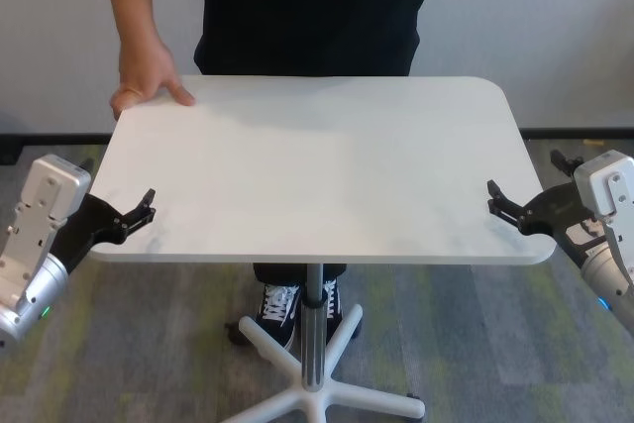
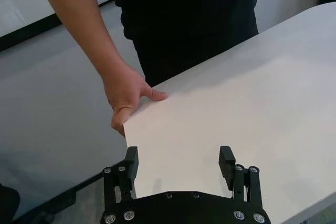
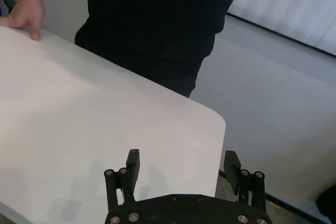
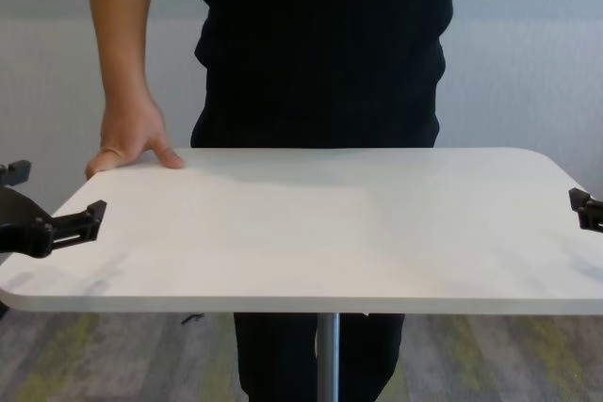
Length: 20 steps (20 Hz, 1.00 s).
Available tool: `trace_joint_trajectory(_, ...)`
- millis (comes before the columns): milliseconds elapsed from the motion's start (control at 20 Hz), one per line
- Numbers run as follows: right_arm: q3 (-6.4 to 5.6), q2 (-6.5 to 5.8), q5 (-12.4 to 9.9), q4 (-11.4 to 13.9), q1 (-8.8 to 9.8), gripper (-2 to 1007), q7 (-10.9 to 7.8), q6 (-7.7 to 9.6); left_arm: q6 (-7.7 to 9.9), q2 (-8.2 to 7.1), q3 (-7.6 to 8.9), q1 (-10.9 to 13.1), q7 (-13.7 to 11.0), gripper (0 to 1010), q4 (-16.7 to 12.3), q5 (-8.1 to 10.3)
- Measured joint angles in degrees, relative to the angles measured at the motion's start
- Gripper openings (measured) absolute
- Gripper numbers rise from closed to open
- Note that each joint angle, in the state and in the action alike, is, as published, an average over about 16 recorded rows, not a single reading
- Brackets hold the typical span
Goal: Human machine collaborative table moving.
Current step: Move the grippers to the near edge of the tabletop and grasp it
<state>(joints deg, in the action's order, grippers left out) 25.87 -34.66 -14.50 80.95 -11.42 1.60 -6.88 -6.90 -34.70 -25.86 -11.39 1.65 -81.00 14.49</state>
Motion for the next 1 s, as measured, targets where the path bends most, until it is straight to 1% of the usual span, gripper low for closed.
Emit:
trace_joint_trajectory(150, 0.14, -0.18, 0.47, 0.49, 0.13, 1006, -0.03, 0.22, 0.04, -0.47, 0.02, 0.37, 0.2, 1000, -0.85, -0.58)
trace_joint_trajectory(250, 0.41, -0.48, 1.2, 1.22, 0.37, 1006, -0.06, 0.48, 0.13, -1.13, 0.11, 0.96, 0.32, 1000, -1.97, -1.16)
trace_joint_trajectory(400, 1.02, -1.15, 2.81, 2.79, 0.97, 1006, -0.11, 1.14, 0.35, -2.54, 0.55, 2.45, 0.73, 1000, -4.21, -2.11)
trace_joint_trajectory(550, 1.9, -2.13, 5.26, 4.93, 1.9, 1006, 0.08, 2.26, 0.65, -4.44, 1.27, 4.78, 1.38, 1000, -6.96, -3.27)
trace_joint_trajectory(650, 2.67, -2.94, 7.46, 6.61, 2.69, 1006, 0.34, 3.28, 0.82, -5.89, 1.84, 6.71, 1.88, 1000, -8.95, -4.19)
trace_joint_trajectory(750, 3.66, -3.91, 10.24, 8.38, 3.57, 1006, 0.76, 4.5, 0.84, -7.45, 2.42, 8.9, 2.42, 1000, -10.93, -5.23)
trace_joint_trajectory(900, 5.45, -5.43, 15.34, 10.84, 4.87, 1006, 1.61, 6.78, 0.79, -9.51, 3.22, 12.17, 3.18, 1000, -13.29, -6.77)
trace_joint_trajectory(1000, 6.69, -6.32, 18.86, 12.12, 5.64, 1006, 2.19, 8.52, 0.59, -10.55, 3.64, 14.15, 3.74, 1000, -14.3, -7.76)
